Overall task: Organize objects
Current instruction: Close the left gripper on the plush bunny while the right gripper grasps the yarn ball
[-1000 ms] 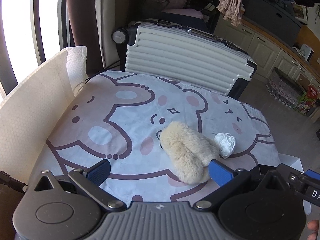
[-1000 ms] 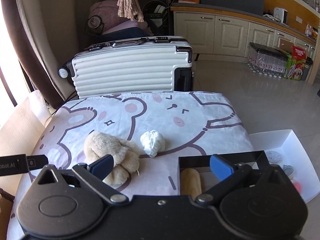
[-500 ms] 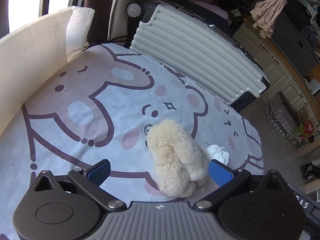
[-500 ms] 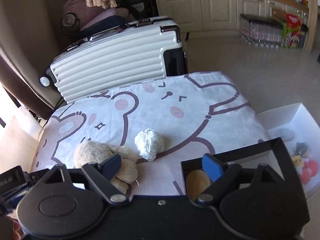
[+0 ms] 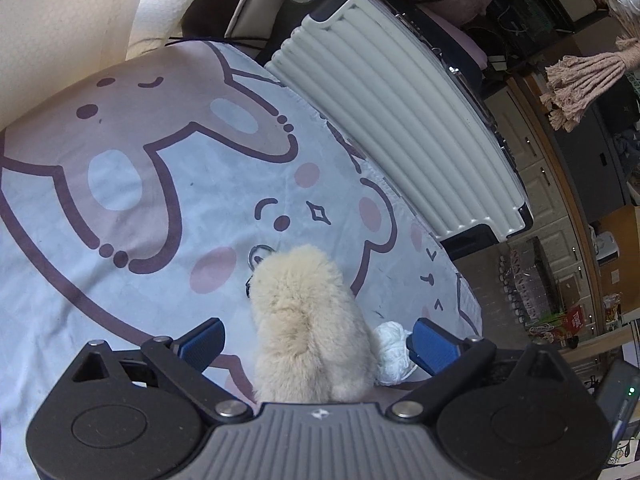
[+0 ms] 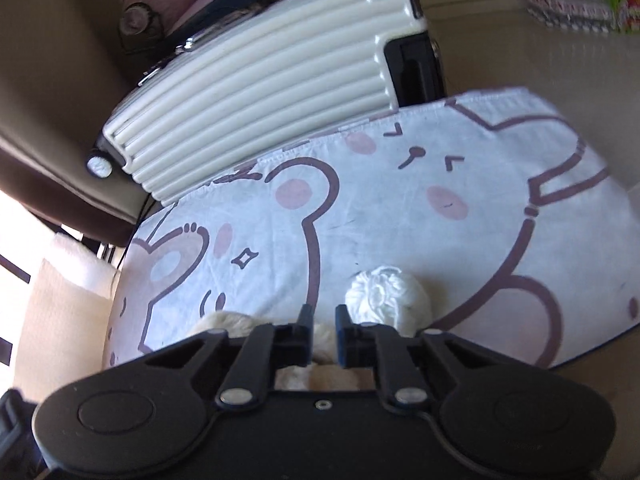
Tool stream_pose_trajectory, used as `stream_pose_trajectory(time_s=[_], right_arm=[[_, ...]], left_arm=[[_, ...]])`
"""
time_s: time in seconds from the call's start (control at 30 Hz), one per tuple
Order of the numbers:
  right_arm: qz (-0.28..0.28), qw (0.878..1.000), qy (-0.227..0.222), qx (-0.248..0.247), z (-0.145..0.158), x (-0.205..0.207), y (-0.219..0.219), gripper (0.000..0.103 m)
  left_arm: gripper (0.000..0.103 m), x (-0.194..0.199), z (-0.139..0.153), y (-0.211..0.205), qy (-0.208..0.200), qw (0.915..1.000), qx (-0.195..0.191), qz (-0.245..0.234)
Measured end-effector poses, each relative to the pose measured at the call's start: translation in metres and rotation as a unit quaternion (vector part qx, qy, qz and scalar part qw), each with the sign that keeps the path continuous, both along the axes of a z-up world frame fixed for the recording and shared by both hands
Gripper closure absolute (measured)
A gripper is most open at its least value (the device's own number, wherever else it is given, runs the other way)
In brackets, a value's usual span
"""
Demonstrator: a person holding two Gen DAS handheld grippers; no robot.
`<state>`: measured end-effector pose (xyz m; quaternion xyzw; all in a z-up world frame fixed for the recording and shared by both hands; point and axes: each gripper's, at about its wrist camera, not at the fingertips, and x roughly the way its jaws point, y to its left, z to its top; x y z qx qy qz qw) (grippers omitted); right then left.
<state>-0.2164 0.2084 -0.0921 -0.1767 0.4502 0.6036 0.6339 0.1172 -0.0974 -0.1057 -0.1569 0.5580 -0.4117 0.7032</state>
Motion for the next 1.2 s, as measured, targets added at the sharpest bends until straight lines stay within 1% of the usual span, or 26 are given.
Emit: stream_pose_trajectory(time_s=[0.07, 0.27, 0.37, 0.5, 0.57, 0.67, 0.83, 0.93, 1.03, 1.2], right_arm=[[-0.008, 1.000, 0.012, -0.002, -0.011, 0.001, 0.007, 0.096], [-0.001, 1.000, 0.020, -0.008, -0.034, -0.003, 0.030, 0.096], [0.019, 0.999, 0.014, -0.023, -0.048, -0.008, 0.037, 0.096], [0.062, 0.996, 0.009, -0.061, -0.064, -0.015, 0.034, 0.097], [0.079, 0.995, 0.009, -0.063, -0.063, -0.016, 0.028, 0.097], [0.091, 0.992, 0.025, -0.078, -0.062, -0.015, 0.019, 0.097], [0.110, 0.987, 0.052, -0.100, -0.062, -0.018, 0.001, 0.097], [0.123, 0.983, 0.075, -0.112, -0.064, -0.024, -0.007, 0.097], [0.148, 0.977, 0.092, -0.120, -0.064, -0.031, -0.014, 0.097], [0.187, 0.972, 0.059, -0.126, -0.058, -0.029, -0.028, 0.097]], left_arm=[[0.004, 0.000, -0.005, -0.005, 0.005, 1.0000, -0.003, -0.007], [0.004, -0.004, -0.015, -0.020, 0.008, 0.9996, -0.005, -0.027], [0.004, -0.003, -0.019, -0.022, 0.007, 0.9995, -0.002, -0.030], [0.004, 0.004, -0.026, -0.017, 0.014, 0.9998, 0.000, -0.015], [0.004, 0.006, -0.029, -0.015, 0.021, 0.9998, 0.002, -0.006], [0.006, 0.009, -0.033, -0.013, 0.021, 0.9997, 0.014, -0.001], [0.009, 0.007, -0.036, -0.015, 0.017, 0.9995, 0.026, -0.010], [0.010, 0.002, -0.034, -0.020, -0.009, 0.9987, 0.040, -0.030], [0.011, -0.005, -0.033, -0.027, -0.041, 0.9957, 0.060, -0.058], [0.015, -0.017, -0.033, -0.038, -0.098, 0.9848, 0.093, -0.109]])
